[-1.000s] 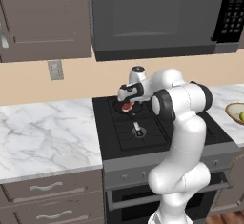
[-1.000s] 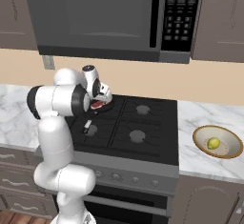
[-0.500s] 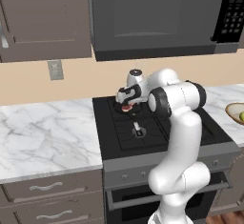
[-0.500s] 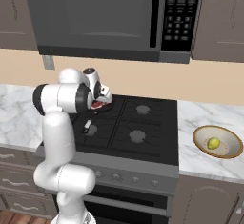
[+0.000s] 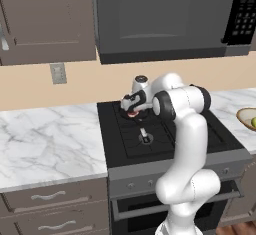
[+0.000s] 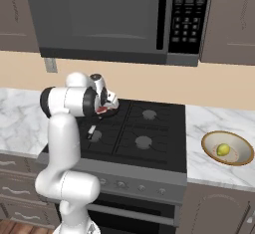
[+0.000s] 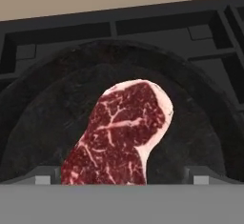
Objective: Place the steak on the plate and place the lemon on the same plate.
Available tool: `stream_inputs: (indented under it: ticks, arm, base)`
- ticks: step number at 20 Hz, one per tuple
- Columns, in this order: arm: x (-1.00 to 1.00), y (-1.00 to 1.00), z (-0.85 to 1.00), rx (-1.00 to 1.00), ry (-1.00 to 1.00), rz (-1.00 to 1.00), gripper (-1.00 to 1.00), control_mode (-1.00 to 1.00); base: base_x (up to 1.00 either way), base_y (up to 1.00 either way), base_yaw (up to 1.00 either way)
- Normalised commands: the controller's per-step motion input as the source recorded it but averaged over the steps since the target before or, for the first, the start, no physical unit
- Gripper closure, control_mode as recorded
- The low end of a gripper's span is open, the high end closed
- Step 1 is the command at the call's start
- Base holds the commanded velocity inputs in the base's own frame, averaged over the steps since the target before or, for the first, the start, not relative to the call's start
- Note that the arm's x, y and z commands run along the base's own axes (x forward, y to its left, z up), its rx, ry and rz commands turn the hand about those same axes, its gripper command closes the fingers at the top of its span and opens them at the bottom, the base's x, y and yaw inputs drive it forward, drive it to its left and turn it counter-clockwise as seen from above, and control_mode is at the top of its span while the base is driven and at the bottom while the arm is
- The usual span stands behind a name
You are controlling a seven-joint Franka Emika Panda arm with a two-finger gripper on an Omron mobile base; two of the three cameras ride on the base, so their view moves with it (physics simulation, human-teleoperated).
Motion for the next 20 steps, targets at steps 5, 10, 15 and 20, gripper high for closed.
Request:
stream_inputs:
  ticks: [5,10,15,20]
  arm:
    - [0.22,0.04,-0.14,0.0,-0.02,0.0,-1.0,-1.0]
    - [0.24,0.07,-0.14,0.0,-0.02,0.0,-1.0,-1.0]
    - [0.19,0.07,-0.12,0.0,0.0,0.0,1.0,-1.0]
    - [0.06,0.03,-0.18,0.0,0.0,0.0,1.0,-1.0]
  base:
    - [0.0,0.0,0.0]
    - [0.0,0.0,0.0]
    - [0.0,0.0,0.0]
    - [0.0,0.0,0.0]
